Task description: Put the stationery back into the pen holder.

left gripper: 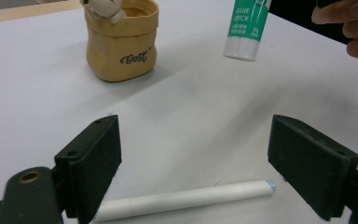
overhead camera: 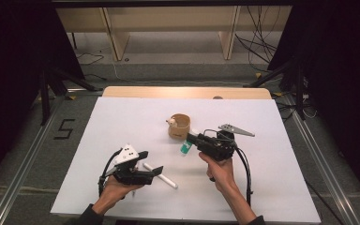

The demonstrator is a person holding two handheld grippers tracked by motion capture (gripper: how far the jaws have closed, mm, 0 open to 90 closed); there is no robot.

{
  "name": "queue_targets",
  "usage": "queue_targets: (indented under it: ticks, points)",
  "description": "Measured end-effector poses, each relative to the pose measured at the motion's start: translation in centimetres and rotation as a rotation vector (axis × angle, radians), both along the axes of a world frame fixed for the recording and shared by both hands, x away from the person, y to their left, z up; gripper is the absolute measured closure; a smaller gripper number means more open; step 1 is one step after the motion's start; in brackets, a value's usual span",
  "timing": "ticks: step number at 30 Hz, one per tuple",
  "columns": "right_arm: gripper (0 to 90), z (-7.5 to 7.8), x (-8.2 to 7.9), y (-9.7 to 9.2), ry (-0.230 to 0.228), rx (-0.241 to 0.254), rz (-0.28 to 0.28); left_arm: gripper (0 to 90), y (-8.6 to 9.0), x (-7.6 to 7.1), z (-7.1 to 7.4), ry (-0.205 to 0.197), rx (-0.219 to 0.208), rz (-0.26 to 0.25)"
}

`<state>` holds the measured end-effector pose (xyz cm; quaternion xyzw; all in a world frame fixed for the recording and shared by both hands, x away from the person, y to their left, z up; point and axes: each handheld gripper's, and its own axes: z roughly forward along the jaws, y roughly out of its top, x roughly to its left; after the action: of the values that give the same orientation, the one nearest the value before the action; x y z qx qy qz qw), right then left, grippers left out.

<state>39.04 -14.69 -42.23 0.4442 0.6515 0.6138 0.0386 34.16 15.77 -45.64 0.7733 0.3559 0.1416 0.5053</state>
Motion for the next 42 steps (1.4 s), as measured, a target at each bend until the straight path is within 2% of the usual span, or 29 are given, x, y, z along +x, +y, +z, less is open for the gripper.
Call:
queue_targets:
  ticks: [5, 12, 17, 42]
  points:
    - [65.5, 0.5, 0.6, 0.2, -0.019, -0.030, -0.010, 16.1, 0.5, 0.0, 0.0, 0.019, -0.015, 0.020]
    - [65.6, 1.4, 1.5, 0.6, -0.047, -0.064, -0.018, 15.8, 0.9, -0.2, -0.1, 0.022, -0.018, 0.026]
    - [65.5, 1.7, 2.2, 0.8, -0.052, -0.081, -0.025, 15.8, 1.1, -0.2, -0.3, 0.027, -0.017, 0.032]
    - [65.5, 3.2, 6.1, 1.2, -0.076, -0.128, -0.096, 15.5, 2.1, -0.4, -0.5, 0.032, -0.002, 0.081]
